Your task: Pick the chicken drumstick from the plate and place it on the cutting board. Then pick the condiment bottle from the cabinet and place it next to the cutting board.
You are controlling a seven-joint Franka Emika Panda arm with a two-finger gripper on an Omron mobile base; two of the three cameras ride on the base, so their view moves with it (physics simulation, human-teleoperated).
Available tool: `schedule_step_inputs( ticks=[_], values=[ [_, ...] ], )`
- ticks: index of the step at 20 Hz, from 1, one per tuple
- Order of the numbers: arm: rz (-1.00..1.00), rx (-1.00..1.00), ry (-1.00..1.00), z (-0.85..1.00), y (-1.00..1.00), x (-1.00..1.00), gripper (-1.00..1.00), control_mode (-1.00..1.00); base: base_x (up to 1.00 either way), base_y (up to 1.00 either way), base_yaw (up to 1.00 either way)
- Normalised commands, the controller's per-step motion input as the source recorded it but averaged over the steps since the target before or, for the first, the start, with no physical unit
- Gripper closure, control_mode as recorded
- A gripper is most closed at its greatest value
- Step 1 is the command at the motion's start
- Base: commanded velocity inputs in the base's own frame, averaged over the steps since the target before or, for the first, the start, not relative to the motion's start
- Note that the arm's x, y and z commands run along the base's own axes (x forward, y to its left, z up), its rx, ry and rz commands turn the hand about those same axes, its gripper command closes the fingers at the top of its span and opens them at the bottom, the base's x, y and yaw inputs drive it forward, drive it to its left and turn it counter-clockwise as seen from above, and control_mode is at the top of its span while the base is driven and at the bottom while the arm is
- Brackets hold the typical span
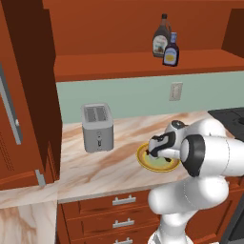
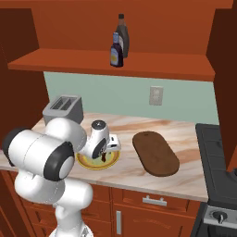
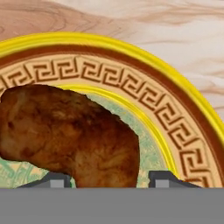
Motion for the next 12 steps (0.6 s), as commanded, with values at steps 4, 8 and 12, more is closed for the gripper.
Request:
schedule_step_inputs(
  ticks=[4,8,12],
  values=[
    [0.00,0.00,0.00,-0.11,0.00,0.00,1.00,-1.00,0.00,0.00,0.00],
    [0.00,0.00,0.00,-0.26,0.01,0.00,1.00,-1.00,0.00,0.00,0.00],
    [0.00,0.00,0.00,-0.04,0.00,0.00,1.00,-1.00,0.00,0.00,0.00]
  ],
)
